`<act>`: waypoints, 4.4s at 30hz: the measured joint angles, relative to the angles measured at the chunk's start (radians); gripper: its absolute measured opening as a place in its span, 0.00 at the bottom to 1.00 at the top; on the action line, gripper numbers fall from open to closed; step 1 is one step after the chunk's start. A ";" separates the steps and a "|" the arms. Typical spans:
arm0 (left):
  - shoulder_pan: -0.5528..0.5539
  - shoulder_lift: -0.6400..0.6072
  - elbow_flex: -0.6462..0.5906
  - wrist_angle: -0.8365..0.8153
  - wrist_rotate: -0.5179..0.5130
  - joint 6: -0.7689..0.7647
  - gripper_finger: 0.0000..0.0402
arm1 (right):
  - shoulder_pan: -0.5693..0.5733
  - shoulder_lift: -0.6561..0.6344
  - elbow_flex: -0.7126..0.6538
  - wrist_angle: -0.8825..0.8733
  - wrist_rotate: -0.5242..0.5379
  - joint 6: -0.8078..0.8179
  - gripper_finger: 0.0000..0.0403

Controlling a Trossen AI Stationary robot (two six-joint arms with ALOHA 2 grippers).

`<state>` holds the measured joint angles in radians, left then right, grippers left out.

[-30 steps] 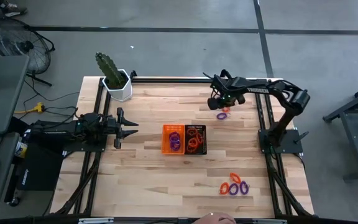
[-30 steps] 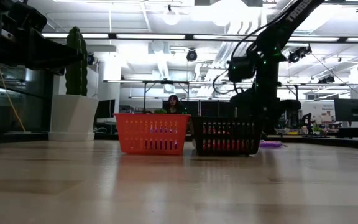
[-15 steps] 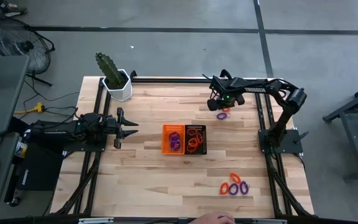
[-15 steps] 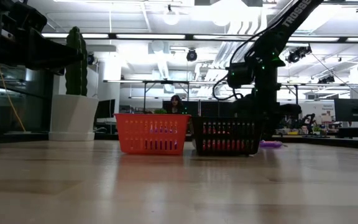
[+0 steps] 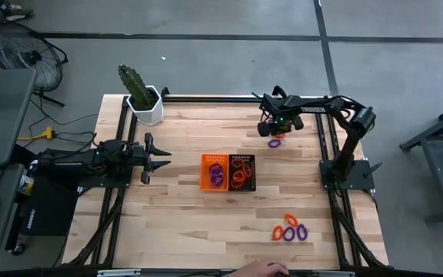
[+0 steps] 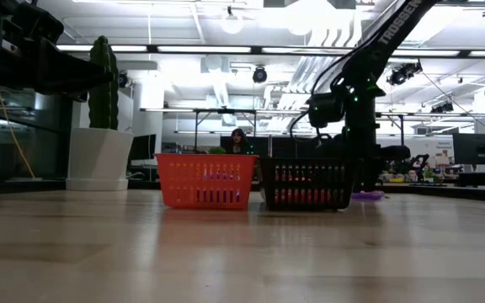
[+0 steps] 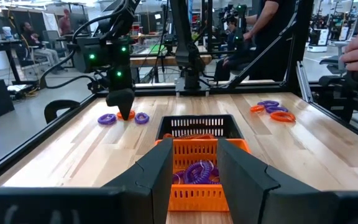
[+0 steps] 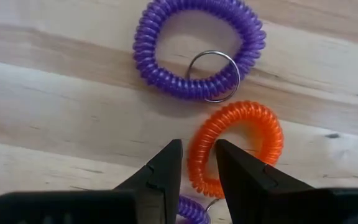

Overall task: Sort spring keychains
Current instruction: Put the orange spring keychain into the black bin, then put the violet spring keychain into the orange bin

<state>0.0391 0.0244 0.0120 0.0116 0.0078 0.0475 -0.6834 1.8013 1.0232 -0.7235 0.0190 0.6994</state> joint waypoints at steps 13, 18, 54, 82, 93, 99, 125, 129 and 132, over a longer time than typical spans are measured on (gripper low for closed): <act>0.000 0.000 0.000 0.000 0.000 0.000 0.30 | 0.002 0.009 0.000 0.009 -0.024 -0.002 0.15; 0.000 0.000 0.000 0.000 0.000 0.000 0.30 | 0.002 0.009 0.000 0.010 -0.032 -0.011 0.06; 0.000 0.000 0.000 0.000 0.000 0.000 0.30 | 0.502 -0.349 -0.003 0.184 -0.153 -0.166 0.07; 0.000 0.000 0.000 0.000 0.000 0.000 0.30 | 0.728 -0.121 -0.001 0.325 0.157 -0.366 0.07; 0.000 0.000 0.000 0.000 0.000 0.000 0.30 | 0.721 -0.121 -0.001 0.330 0.074 -0.368 0.27; 0.000 0.000 0.000 0.000 0.000 0.000 0.30 | 0.683 -0.126 -0.001 0.361 -0.044 -0.368 0.38; 0.000 0.000 0.000 0.000 0.000 0.000 0.30 | 0.150 -0.197 0.104 0.070 0.035 -0.205 0.39; 0.000 0.000 0.000 0.000 0.000 0.000 0.30 | 0.102 -0.132 0.164 0.022 0.035 -0.155 0.39; 0.000 0.000 0.000 0.000 0.000 0.000 0.30 | 0.074 -0.058 0.265 -0.047 0.034 -0.150 0.40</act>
<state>0.0391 0.0243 0.0120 0.0115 0.0081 0.0475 -0.6099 1.7430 1.2883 -0.7706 0.0532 0.5499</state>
